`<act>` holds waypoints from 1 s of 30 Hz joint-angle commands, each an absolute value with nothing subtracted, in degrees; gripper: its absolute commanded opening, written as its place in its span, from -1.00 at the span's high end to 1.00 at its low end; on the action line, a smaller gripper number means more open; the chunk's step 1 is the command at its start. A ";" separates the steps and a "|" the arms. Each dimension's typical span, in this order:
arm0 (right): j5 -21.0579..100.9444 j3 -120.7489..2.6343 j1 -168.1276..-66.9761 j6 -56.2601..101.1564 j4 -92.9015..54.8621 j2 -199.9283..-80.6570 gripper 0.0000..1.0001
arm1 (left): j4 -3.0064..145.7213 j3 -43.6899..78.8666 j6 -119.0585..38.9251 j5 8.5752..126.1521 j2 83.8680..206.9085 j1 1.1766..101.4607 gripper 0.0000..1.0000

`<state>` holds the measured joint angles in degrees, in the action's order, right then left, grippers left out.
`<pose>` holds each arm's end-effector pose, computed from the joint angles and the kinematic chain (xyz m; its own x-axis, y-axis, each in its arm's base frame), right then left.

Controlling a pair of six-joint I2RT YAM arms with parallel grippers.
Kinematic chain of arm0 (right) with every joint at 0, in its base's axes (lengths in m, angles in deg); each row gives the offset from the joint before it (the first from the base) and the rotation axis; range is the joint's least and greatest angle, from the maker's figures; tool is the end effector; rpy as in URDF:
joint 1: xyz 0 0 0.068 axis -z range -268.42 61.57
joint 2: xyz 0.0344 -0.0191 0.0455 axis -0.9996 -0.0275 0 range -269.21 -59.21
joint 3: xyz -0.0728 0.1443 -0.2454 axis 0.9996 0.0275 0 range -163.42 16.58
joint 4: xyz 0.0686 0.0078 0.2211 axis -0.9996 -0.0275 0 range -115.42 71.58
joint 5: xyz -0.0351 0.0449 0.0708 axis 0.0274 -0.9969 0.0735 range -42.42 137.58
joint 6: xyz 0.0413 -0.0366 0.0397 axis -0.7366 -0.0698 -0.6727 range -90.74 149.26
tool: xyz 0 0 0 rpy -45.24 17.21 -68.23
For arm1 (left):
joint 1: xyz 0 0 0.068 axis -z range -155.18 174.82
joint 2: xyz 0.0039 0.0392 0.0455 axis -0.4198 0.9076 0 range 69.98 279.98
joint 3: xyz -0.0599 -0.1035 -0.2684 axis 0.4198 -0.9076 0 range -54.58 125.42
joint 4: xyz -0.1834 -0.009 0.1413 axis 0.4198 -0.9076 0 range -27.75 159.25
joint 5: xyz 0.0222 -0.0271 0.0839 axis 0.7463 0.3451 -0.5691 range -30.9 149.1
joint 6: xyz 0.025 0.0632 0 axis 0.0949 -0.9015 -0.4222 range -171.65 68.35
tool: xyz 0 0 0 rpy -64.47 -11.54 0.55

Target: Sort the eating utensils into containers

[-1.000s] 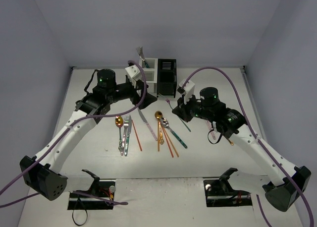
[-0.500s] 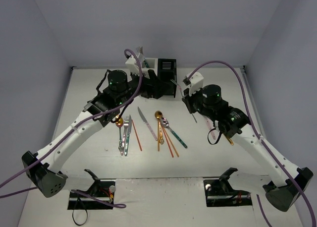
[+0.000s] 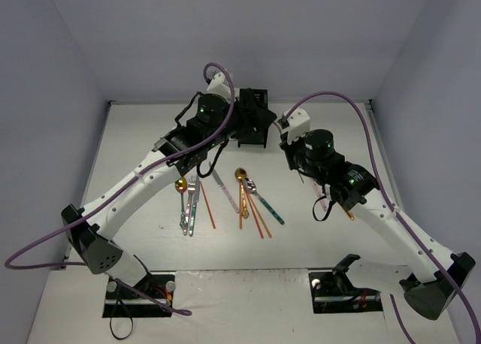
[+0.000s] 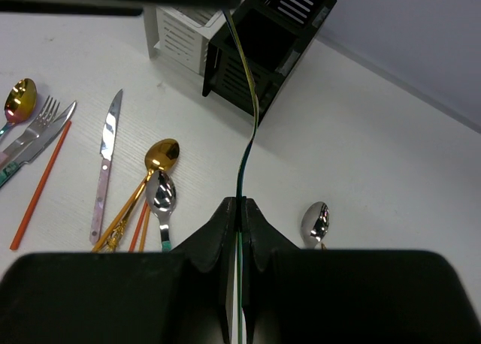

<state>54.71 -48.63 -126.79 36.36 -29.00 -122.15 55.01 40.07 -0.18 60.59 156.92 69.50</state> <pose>0.1824 0.1357 0.4178 -0.0483 -0.1944 -0.9797 -0.5298 0.8365 -0.1399 0.2376 -0.2368 0.4723 -0.6146 -0.4920 -0.6166 0.3861 0.4940 -0.7790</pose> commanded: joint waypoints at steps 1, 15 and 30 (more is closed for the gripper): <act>56.90 -50.59 -127.70 39.15 -23.98 -121.12 1.00 | 53.82 44.37 4.66 58.93 158.44 69.82 -0.44; 57.04 -50.14 -128.65 42.31 -22.66 -121.75 1.00 | 54.27 48.25 9.29 61.54 162.83 69.82 -0.21; 58.22 -49.69 -130.18 44.47 -21.85 -122.84 1.00 | 54.32 48.69 13.04 64.11 164.55 69.82 0.44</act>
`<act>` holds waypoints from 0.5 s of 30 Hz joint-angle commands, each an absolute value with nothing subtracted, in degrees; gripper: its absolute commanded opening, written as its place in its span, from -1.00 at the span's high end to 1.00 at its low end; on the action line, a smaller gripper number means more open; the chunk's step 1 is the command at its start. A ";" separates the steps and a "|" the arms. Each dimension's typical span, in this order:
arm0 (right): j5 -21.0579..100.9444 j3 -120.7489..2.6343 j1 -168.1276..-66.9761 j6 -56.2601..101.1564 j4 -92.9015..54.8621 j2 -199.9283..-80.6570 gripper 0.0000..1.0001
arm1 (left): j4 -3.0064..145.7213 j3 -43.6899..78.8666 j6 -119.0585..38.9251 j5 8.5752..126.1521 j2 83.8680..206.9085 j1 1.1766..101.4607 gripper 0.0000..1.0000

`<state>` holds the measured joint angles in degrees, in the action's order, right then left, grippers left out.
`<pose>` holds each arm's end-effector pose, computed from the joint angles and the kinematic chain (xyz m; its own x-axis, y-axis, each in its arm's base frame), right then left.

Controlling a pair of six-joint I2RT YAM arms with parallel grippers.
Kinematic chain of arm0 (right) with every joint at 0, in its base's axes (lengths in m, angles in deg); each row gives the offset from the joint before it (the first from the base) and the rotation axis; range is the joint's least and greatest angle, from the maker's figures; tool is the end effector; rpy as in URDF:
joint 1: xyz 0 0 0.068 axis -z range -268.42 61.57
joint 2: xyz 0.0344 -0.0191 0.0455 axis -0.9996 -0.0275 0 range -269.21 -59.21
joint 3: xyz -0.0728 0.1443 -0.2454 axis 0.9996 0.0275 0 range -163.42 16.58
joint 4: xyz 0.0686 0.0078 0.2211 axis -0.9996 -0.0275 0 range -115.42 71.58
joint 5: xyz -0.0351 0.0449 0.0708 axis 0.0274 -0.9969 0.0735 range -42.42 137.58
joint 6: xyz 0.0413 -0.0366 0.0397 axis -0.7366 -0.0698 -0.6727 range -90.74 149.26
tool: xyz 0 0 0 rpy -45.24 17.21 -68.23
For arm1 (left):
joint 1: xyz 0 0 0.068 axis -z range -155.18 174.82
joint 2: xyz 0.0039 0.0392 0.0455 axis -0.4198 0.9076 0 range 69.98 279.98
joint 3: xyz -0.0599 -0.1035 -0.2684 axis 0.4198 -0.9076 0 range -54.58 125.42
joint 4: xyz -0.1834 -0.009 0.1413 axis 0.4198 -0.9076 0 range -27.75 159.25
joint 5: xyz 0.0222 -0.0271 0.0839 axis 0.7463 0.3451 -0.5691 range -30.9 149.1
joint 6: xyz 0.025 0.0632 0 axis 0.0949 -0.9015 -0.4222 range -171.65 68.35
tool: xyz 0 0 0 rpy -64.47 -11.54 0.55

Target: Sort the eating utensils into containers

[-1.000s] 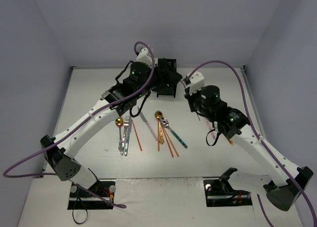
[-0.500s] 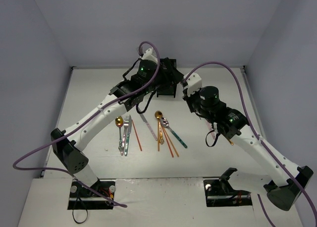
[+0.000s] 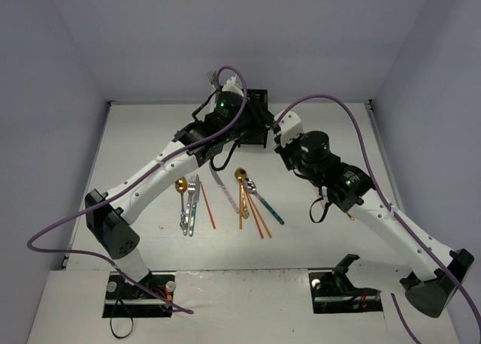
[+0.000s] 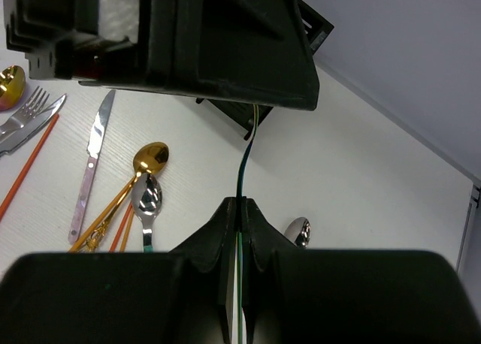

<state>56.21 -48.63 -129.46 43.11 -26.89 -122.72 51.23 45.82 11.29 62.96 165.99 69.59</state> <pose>0.1794 0.1453 0.4204 0.0421 -0.2769 -0.9600 -0.5425 0.8005 -0.2547 0.2690 -0.2719 0.4436 -0.7432 -0.5142 -0.4281 0.1919 0.4491 -0.8726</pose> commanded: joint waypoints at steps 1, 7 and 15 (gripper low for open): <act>58.38 -49.53 -130.34 44.63 -21.81 -122.80 1.00 | 54.81 48.44 13.33 64.23 164.51 69.82 0.51; 58.70 -48.81 -131.10 45.53 -21.76 -122.45 1.00 | 57.66 46.18 14.89 64.68 163.76 69.64 0.87; 58.86 -48.40 -131.93 45.73 -21.76 -122.26 0.69 | 62.33 42.28 17.34 64.11 161.92 69.67 1.00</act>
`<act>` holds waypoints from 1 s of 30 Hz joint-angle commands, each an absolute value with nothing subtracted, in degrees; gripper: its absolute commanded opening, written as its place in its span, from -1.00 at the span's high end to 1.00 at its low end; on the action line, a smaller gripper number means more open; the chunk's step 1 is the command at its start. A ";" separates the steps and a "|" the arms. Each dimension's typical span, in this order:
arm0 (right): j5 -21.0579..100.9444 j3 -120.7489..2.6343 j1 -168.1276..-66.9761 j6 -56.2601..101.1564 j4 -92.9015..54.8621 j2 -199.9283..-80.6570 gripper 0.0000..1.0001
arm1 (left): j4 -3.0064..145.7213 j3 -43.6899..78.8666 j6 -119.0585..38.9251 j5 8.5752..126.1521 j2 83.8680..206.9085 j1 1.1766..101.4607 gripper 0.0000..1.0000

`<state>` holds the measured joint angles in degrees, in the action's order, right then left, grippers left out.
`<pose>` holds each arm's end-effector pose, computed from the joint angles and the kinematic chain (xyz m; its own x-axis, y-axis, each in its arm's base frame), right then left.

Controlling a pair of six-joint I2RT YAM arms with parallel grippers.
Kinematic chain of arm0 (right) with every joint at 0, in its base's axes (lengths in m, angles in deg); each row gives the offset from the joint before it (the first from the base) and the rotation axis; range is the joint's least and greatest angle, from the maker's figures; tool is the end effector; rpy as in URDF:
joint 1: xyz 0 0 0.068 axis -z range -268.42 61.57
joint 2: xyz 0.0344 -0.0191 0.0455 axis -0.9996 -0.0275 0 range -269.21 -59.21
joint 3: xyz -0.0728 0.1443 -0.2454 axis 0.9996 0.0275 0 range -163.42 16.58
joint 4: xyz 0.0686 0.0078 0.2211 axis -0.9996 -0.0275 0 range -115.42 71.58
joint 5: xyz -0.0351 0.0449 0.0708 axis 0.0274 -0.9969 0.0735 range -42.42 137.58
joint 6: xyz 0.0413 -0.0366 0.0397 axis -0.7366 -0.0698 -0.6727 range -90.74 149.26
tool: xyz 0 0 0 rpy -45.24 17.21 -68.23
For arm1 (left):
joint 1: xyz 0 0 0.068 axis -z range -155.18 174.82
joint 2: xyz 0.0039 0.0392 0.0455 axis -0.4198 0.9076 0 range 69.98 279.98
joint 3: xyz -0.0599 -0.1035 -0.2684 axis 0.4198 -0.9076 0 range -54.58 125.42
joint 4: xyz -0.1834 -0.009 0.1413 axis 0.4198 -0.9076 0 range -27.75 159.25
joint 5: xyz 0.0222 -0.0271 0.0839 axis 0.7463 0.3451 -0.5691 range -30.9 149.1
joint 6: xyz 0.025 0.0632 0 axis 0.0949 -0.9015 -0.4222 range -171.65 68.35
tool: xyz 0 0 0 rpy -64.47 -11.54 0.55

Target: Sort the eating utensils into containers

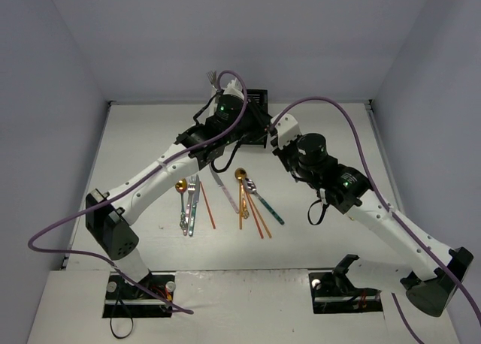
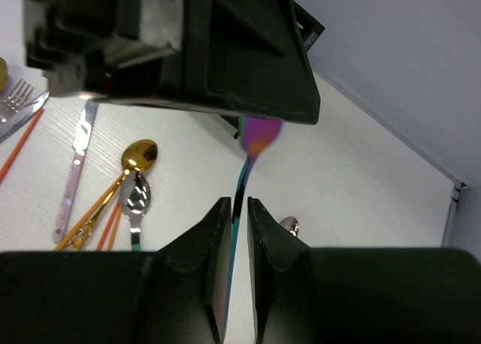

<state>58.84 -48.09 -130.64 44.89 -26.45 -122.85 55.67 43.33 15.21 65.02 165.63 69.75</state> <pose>0.1786 0.1477 0.4178 0.0519 -0.3095 -0.9495 -0.5209 0.8028 -0.2902 0.2682 -0.2754 0.4411 -0.7664 -0.5274 -0.3668 0.1765 0.3761 -0.9096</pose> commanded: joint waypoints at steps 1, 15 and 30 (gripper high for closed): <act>58.79 -48.42 -131.97 45.57 -21.72 -122.19 0.62 | 63.14 41.49 17.61 63.81 161.57 69.69 1.00; 58.70 -47.53 -132.02 42.66 -21.85 -119.53 0.11 | 73.40 32.37 14.80 59.67 156.32 68.71 1.00; 65.06 -43.99 -131.93 34.56 -24.66 -110.01 -0.82 | 78.18 35.24 -13.83 69.70 155.38 52.12 1.00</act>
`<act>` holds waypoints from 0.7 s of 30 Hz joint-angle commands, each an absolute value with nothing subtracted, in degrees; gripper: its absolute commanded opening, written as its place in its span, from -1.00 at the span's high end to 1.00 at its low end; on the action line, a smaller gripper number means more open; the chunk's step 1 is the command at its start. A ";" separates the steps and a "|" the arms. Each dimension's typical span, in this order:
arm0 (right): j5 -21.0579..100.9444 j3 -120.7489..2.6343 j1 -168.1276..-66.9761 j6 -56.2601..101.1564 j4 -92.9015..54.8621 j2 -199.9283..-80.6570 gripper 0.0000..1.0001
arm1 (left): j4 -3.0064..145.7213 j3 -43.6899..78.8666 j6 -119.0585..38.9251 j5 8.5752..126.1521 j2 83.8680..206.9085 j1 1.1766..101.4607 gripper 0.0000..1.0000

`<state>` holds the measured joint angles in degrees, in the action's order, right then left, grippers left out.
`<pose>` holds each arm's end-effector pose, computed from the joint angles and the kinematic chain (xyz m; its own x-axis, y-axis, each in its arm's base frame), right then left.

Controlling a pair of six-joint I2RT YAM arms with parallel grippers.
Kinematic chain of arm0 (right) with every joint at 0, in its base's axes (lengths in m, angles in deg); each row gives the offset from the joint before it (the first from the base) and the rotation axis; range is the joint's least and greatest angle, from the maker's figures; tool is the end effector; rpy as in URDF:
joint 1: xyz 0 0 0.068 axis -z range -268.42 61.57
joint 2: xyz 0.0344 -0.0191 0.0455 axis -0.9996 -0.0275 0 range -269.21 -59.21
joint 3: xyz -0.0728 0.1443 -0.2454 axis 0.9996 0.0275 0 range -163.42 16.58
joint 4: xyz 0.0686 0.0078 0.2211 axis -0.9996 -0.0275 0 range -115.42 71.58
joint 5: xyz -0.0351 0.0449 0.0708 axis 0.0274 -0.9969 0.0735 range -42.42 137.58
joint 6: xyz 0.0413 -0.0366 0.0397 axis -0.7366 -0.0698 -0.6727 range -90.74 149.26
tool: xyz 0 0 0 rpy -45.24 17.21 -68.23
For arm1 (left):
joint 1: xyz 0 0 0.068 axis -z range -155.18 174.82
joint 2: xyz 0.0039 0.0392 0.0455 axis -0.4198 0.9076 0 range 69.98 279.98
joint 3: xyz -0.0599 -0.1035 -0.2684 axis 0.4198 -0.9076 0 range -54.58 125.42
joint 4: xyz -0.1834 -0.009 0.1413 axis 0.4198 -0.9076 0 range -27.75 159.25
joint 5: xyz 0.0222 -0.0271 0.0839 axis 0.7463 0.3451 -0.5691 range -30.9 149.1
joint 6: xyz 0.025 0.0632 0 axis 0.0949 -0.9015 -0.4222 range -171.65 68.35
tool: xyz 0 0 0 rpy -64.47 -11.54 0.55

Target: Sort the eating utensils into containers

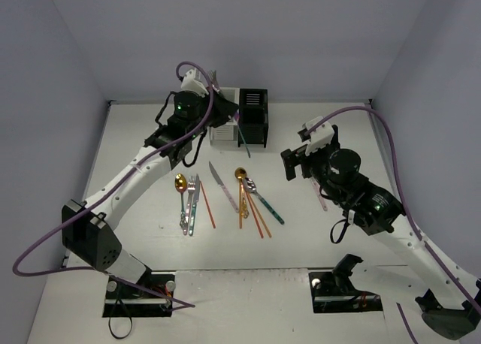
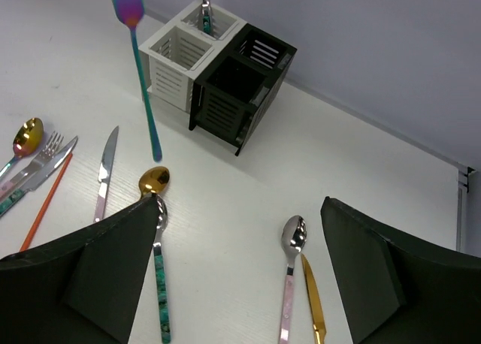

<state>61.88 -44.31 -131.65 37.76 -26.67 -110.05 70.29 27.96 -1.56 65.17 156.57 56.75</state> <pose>0.1299 0.1036 0.4352 0.0941 -0.1079 -0.9897 -0.4752 0.8687 -0.1399 0.2922 -0.1887 0.4368 -0.5007 -0.5867 -0.6365 0.3608 0.5269 -0.7695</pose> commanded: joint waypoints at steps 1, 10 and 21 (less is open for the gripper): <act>65.16 -43.90 -131.93 34.11 -24.66 -110.01 -0.82 | 78.56 35.33 -13.94 70.92 156.26 50.88 1.00; 62.43 -42.11 -131.93 29.27 -24.73 -111.25 -0.87 | 86.04 57.61 -14.62 80.21 174.64 39.81 1.00; 64.17 -41.31 -131.69 27.36 -24.73 -112.36 -0.89 | 87.10 82.72 -10.79 83.48 200.16 36.91 1.00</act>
<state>62.41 -41.42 -131.65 28.74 -27.66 -111.79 82.21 75.12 -13.30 80.62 195.98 37.99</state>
